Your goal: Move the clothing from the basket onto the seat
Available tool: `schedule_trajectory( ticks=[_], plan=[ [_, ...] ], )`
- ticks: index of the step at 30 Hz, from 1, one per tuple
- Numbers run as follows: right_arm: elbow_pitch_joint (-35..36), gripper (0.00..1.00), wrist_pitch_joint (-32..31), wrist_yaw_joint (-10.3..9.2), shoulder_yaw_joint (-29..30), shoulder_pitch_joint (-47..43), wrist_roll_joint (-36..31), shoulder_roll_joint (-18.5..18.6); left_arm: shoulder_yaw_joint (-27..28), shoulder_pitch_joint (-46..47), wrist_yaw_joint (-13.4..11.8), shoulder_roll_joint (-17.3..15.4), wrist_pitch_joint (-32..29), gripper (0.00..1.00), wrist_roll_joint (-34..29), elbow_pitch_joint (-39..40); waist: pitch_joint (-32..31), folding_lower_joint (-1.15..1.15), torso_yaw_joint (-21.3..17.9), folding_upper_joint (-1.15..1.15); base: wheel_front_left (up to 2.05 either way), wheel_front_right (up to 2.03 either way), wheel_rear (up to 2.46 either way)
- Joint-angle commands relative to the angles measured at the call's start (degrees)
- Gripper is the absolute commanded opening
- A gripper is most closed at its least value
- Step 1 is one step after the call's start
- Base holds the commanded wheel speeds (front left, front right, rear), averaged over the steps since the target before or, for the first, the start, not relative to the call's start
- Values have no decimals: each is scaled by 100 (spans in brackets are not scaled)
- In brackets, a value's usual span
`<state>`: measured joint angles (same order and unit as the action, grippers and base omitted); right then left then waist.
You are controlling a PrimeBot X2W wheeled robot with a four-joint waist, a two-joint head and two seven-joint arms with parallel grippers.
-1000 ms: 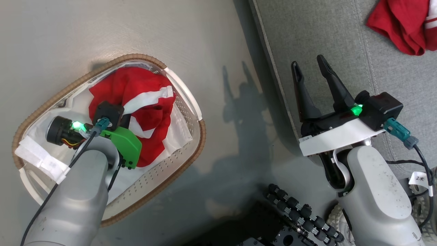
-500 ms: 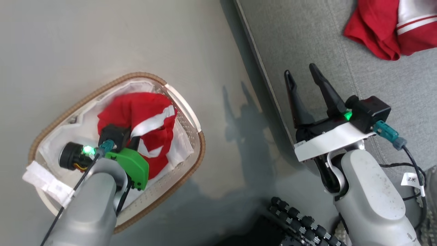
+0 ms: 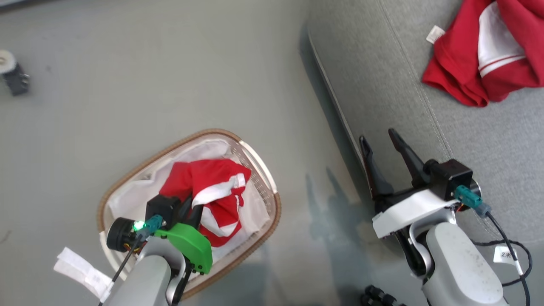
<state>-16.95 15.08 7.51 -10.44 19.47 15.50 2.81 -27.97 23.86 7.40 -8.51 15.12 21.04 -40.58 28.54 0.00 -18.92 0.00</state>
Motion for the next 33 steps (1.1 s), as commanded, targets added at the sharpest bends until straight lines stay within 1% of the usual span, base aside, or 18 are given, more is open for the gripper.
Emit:
schedule_trajectory(
  ticks=[1, 10, 16, 19, 25, 27, 33],
  plan=[
    [-55, 100, 12, -4, 14, -152, -41, 24, 61, -186, 17, 29, 4, 0, 9, 109, -719, 0, 587, 0, 0, 0, 0],
    [-263, 100, 13, -4, -17, -634, -134, 25, 248, -753, 17, 117, 4, 0, -64, 632, -1577, 0, 1065, 0, 0, 0, 0],
    [-383, 100, 12, -4, -36, -967, -260, 24, 364, -982, 17, 190, 5, 0, -153, 1106, -2087, 0, 1228, 0, 0, 0, 0],
    [-439, 100, 13, -4, -52, -1102, -279, 24, 381, -1060, 17, 223, 4, 0, -98, 1367, -2285, 0, 1272, 0, 0, 0, 0],
    [-543, 100, 12, -4, -172, -1310, -297, 24, 375, -955, 17, 218, 5, 0, -126, 1871, -2611, 0, 1343, 0, 0, 0, 0],
    [-554, 100, 12, -4, -211, -1358, -290, 22, 409, -895, 17, 259, 4, 0, -36, 2047, -2673, 0, 1361, 0, 0, 0, 0],
    [-588, 100, 13, -4, -334, -1462, -280, 24, 229, -641, 17, 251, 4, 0, -9, 2488, -2790, 0, 1427, 0, 0, 0, 0]
  ],
)
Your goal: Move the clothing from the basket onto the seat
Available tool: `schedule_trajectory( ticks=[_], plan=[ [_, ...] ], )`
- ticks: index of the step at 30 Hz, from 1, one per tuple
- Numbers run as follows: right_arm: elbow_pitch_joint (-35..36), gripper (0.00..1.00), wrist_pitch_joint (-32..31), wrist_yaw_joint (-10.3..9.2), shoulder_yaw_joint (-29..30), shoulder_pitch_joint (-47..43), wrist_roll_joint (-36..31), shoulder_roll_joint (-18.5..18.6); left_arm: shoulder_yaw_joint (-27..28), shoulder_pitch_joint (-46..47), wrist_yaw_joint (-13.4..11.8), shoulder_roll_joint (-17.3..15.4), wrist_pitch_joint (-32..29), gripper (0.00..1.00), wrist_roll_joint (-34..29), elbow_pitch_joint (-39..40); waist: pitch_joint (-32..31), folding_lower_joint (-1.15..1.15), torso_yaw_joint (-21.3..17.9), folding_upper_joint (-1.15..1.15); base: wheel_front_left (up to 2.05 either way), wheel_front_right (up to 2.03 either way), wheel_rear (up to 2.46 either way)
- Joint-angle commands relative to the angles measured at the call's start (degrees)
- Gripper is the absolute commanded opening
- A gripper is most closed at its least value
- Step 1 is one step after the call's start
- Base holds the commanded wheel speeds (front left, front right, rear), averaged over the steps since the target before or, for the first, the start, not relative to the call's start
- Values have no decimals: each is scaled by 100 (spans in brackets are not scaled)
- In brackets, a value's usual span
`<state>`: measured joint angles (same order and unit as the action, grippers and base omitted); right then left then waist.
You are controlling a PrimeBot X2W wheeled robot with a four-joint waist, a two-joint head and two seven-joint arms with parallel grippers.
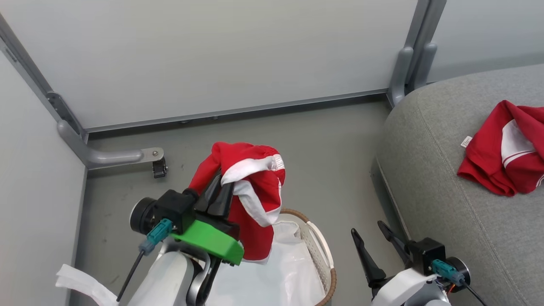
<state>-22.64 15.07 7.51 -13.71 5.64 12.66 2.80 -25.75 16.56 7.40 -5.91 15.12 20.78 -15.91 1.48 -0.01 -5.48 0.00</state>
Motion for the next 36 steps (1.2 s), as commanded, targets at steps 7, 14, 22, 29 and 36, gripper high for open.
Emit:
schedule_trajectory(
  ticks=[7, 14, 22, 29, 36],
  plan=[
    [28, 100, 14, -4, -361, -67, -2, 23, -172, 370, 17, 33, 4, 0, -27, 173, -160, 1, 200, 0, 0, 0, 0],
    [233, 100, 13, -4, -915, 177, -75, 25, -379, 512, 17, 109, 4, 0, 73, 128, -161, 1, 344, 0, 0, 0, 0],
    [173, 100, 14, -4, -1316, 709, -242, 25, -718, 569, 17, 178, 4, 0, 258, 66, -143, 1, 514, 0, 0, 0, 0],
    [-135, 100, 14, -4, -1404, 1179, -474, 26, -1030, 617, 17, 222, 4, 0, 356, 60, -133, 1, 656, 0, 0, 0, 0],
    [-394, 100, 14, -4, -1310, 1508, -645, 24, -1437, 685, 18, 250, 4, 0, 532, 103, -141, 1, 838, 0, 0, 0, 0]
  ],
)
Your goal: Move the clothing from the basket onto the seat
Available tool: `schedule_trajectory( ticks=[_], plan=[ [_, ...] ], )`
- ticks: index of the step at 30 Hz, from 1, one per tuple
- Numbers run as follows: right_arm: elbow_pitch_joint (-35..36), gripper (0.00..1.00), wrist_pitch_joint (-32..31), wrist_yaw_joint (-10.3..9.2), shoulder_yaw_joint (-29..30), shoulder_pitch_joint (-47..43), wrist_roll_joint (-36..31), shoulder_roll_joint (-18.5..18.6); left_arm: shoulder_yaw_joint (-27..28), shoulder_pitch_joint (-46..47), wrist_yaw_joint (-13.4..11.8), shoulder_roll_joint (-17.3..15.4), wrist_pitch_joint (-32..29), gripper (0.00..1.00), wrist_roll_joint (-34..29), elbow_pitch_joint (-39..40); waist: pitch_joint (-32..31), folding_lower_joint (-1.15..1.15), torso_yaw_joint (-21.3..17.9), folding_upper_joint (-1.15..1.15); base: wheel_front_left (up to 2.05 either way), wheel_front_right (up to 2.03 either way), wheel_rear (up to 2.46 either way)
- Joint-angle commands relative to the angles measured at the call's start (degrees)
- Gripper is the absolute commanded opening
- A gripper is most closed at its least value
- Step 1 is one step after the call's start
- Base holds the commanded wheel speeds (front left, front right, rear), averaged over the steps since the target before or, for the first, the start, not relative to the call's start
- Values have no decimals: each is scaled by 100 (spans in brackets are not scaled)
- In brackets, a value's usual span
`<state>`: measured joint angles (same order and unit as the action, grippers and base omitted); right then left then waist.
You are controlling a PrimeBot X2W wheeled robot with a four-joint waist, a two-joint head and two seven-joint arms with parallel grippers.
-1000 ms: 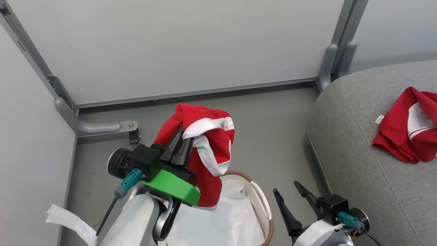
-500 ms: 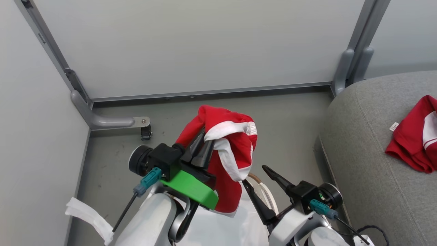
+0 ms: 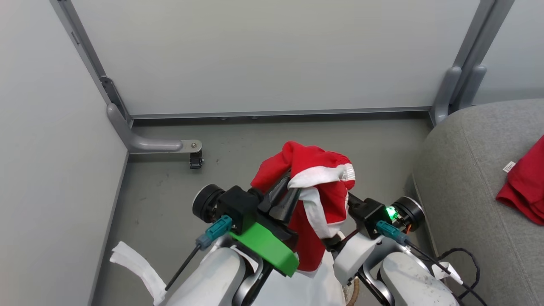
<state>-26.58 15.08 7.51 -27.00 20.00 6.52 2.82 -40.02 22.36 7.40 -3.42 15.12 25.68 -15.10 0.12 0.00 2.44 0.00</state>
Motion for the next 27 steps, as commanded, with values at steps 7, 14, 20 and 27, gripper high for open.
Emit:
schedule_trajectory(
  ticks=[7, 14, 20, 27],
  plan=[
    [76, 96, 13, -5, 62, 69, 37, 23, -356, 142, 18, 6, 4, 0, 187, 27, -23, 0, 239, 0, 0, 0, 0],
    [133, 0, 13, -4, 171, -4, 120, 22, -501, 120, 18, -19, 4, 0, 299, 11, -28, 0, 343, 0, 0, 0, 0],
    [130, 0, 13, -4, 251, -36, 204, 21, -463, 79, 18, -34, 4, 0, 313, 19, -2, 0, 315, 0, 0, 0, 0],
    [257, 0, 13, -5, 394, -127, 134, 23, -273, -55, 18, -11, 4, 100, 227, 62, 25, 0, 159, 0, 0, 0, 0]
  ],
)
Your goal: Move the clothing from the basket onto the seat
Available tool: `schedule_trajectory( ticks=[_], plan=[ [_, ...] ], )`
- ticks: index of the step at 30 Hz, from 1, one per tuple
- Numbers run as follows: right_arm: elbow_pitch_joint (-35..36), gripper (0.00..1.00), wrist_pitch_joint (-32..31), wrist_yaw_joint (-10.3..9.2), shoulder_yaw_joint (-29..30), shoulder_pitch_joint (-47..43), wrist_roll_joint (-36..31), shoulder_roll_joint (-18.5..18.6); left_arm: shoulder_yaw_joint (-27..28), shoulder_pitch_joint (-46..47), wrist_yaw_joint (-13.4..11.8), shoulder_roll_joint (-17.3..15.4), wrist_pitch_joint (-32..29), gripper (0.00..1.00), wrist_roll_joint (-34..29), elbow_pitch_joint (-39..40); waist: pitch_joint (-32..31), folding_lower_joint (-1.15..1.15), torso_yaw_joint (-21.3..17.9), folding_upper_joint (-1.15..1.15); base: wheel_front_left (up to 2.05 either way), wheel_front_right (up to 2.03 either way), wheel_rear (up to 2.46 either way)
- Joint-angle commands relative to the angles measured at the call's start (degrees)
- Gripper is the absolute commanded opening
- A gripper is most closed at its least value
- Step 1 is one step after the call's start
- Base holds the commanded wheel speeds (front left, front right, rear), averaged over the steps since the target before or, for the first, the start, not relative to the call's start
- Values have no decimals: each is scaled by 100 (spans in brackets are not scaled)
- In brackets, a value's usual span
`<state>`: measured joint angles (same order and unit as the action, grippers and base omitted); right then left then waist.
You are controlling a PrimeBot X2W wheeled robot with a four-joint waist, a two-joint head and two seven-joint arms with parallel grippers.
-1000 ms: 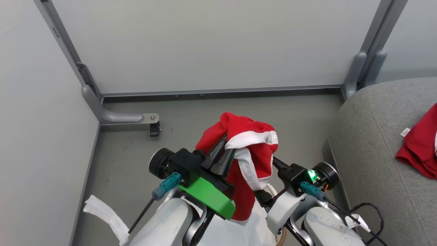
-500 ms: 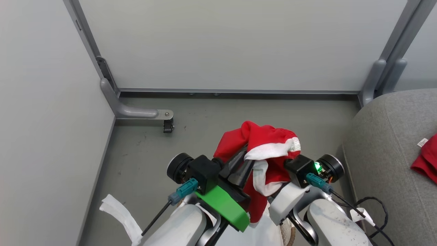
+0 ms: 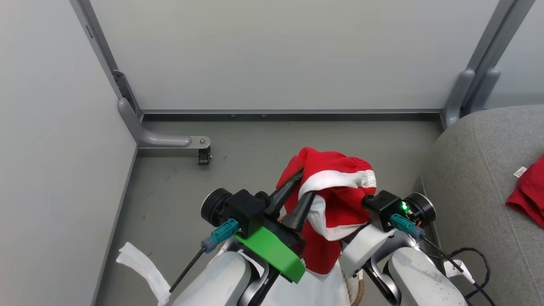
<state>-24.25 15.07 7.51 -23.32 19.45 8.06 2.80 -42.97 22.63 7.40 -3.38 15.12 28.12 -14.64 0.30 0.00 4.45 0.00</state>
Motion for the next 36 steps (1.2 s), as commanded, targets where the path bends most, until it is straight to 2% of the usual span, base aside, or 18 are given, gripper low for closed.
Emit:
schedule_trajectory(
  ticks=[1, 9, 16, 24, 36],
  plan=[
    [38, 0, 14, -5, 62, -96, -47, 25, 50, -98, 18, -13, 4, 100, -47, 13, 8, 0, -74, 0, 0, 0, 0],
    [178, 0, 14, -5, 366, -293, -225, 24, 282, -320, 18, -19, 4, 100, -179, -69, 56, 0, -618, 0, 0, 0, 0],
    [263, 0, 14, -5, 623, -467, -312, 24, 473, -458, 18, -27, 3, 100, -258, -88, 144, 0, -1449, 0, 0, 0, 0],
    [405, 0, 14, -4, 1238, -652, -432, 23, 527, -520, 18, -38, 3, 100, -279, -144, 261, 0, -2318, 0, 0, 0, 0],
    [636, 0, 14, -4, 1987, -946, -398, 19, 553, -555, 18, -89, 3, 100, -265, -236, 447, 0, -3200, 0, 0, 0, 0]
  ],
)
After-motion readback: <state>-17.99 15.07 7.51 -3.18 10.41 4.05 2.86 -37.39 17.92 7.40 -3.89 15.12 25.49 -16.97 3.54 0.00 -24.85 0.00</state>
